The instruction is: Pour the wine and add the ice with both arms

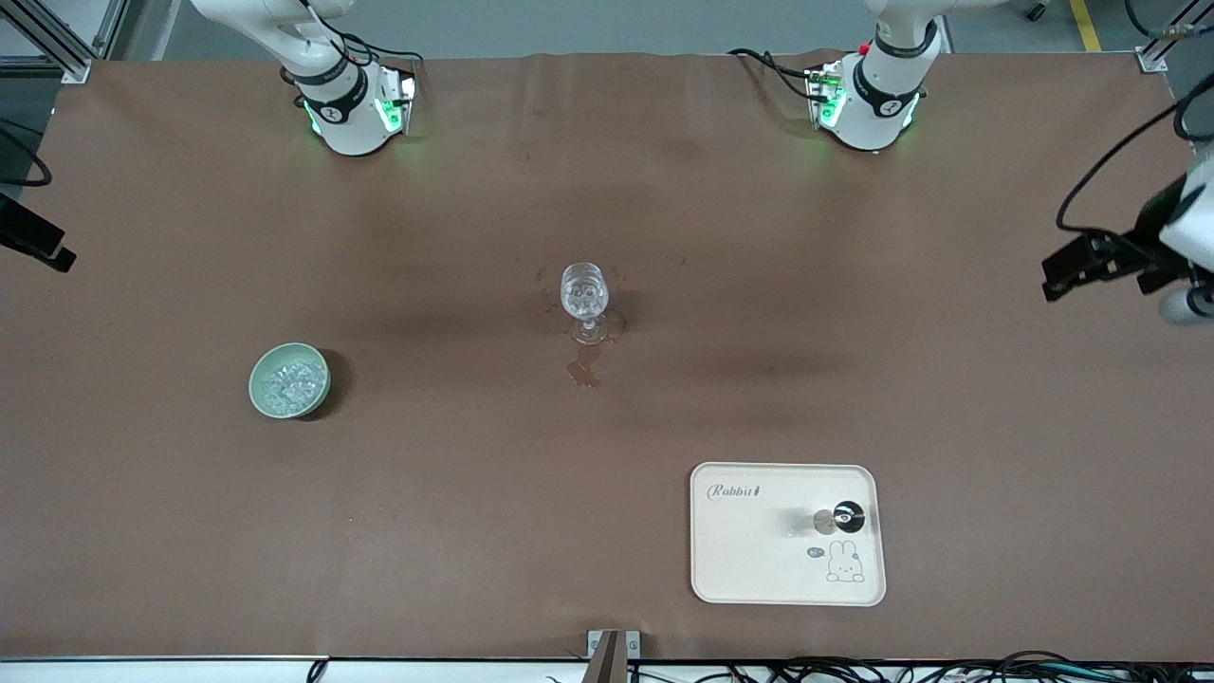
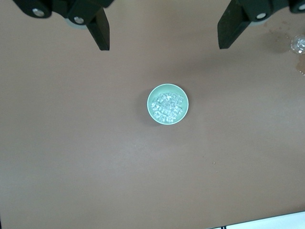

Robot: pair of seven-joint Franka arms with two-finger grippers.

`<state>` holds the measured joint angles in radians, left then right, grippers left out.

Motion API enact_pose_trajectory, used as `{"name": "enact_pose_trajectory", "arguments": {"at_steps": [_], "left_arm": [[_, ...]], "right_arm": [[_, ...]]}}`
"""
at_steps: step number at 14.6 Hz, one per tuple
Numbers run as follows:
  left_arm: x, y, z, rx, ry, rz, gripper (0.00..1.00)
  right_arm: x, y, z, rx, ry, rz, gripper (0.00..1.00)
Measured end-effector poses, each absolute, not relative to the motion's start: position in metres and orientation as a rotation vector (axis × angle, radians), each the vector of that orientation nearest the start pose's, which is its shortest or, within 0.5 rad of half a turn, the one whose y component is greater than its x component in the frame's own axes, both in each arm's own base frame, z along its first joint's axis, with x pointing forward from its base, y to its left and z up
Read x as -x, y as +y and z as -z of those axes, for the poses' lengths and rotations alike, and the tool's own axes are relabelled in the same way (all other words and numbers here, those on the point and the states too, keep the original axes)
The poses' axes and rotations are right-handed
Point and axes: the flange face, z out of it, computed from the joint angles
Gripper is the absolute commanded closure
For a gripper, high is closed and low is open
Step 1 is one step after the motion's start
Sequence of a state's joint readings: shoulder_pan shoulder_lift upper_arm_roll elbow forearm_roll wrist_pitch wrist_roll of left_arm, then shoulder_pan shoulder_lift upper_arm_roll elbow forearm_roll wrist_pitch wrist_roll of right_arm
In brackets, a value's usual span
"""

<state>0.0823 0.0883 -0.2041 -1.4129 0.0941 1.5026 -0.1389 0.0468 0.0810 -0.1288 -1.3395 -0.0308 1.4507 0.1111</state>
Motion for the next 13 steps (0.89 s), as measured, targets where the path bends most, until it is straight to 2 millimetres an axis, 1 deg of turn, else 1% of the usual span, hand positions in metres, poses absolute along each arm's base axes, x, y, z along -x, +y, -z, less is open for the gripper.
{"name": "enact_pose_trajectory", "arguments": {"at_steps": [1, 3, 4, 5, 7, 9, 10, 13], "left_arm": [[-0.557, -0.053, -0.646, 3.066, -0.029, 0.008, 0.0], [-0.528, -0.045, -0.648, 3.077, -0.03, -0.013, 0.0], [-0.518, -0.041, -0.648, 3.085, -0.028, -0.022, 0.0], [-0.511, -0.042, -0.647, 3.087, -0.019, -0.027, 0.0], [-0.503, -0.059, -0.644, 3.08, 0.024, -0.031, 0.0], [-0.5, -0.074, -0.64, 3.075, 0.054, -0.043, 0.0], [-0.5, -0.075, -0.638, 3.078, 0.057, -0.048, 0.0], [-0.501, -0.07, -0.638, 3.113, 0.036, -0.057, 0.0]], "right_arm": [[-0.565, -0.046, -0.674, 3.16, 0.308, 0.046, 0.0], [-0.566, -0.044, -0.67, 3.157, 0.302, 0.044, 0.0], [-0.566, -0.043, -0.67, 3.157, 0.299, 0.041, 0.0], [-0.566, -0.042, -0.669, 3.157, 0.296, 0.039, 0.0], [-0.567, -0.041, -0.669, 3.156, 0.291, 0.037, 0.0], [-0.567, -0.04, -0.668, 3.156, 0.29, 0.036, 0.0], [-0.567, -0.04, -0.668, 3.156, 0.29, 0.036, 0.0], [-0.566, -0.04, -0.668, 3.157, 0.289, 0.023, 0.0]]}}
